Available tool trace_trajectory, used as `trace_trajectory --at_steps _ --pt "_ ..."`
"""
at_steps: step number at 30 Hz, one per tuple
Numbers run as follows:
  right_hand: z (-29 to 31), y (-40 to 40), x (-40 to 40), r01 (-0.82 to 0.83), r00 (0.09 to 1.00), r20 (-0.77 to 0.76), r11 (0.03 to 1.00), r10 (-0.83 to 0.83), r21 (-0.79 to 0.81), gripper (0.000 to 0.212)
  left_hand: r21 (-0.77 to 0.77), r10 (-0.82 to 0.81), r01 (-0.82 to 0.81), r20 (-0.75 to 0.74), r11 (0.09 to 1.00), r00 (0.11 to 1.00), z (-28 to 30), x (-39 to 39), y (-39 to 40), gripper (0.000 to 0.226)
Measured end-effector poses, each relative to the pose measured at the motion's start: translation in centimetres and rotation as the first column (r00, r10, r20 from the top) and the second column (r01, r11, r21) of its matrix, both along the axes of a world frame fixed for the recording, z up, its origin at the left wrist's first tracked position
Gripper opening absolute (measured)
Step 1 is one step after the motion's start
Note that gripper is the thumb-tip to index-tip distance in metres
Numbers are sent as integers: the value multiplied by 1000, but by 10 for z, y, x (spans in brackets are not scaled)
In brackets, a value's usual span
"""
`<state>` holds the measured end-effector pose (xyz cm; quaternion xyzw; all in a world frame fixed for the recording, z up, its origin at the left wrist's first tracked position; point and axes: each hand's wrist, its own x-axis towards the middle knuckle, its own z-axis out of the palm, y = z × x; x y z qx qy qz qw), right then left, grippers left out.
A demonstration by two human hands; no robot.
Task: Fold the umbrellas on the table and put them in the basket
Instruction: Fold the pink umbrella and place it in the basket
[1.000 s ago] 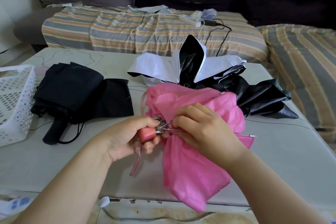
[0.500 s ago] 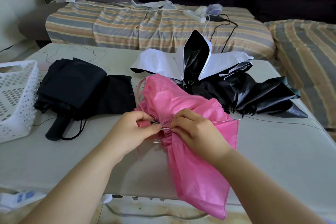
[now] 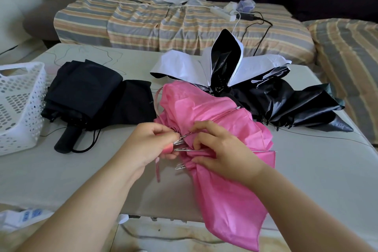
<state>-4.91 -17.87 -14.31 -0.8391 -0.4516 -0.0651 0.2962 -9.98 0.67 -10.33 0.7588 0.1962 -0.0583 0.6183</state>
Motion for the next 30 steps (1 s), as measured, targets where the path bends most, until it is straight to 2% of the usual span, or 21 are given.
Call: trace_trajectory --at_steps 2,5,8,11,17,21,24,27,30 --pt "-2 2 1 5 999 37 1000 -6 28 14 12 -34 34 -26 999 999 -1 0 1 13" --pt "0 4 1 5 998 55 997 -10 81 15 -28 -54 53 -54 998 997 -2 -1 1 16" --pt "1 5 0 -23 994 110 999 20 28 27 -57 -57 53 -80 997 995 -2 0 3 14" --pt "-1 4 0 -3 965 261 997 23 -79 48 -100 -52 41 -116 994 992 -2 0 6 11" --pt "-10 6 6 82 895 445 993 -34 -88 55 -126 -85 65 -160 990 983 -1 0 4 13" --pt "-12 7 6 37 899 437 999 -30 -6 37 -125 -109 90 -161 988 981 1 -1 4 13" --pt "-12 6 4 39 902 430 999 -44 20 36 -114 -106 89 -154 990 982 0 -1 4 12" --pt "-12 5 6 70 904 419 996 -88 57 38 -66 -87 81 -95 995 992 -3 -1 5 26" --pt "-16 7 7 92 903 410 991 -124 97 39 -50 -138 135 -52 990 989 -3 -7 0 43"
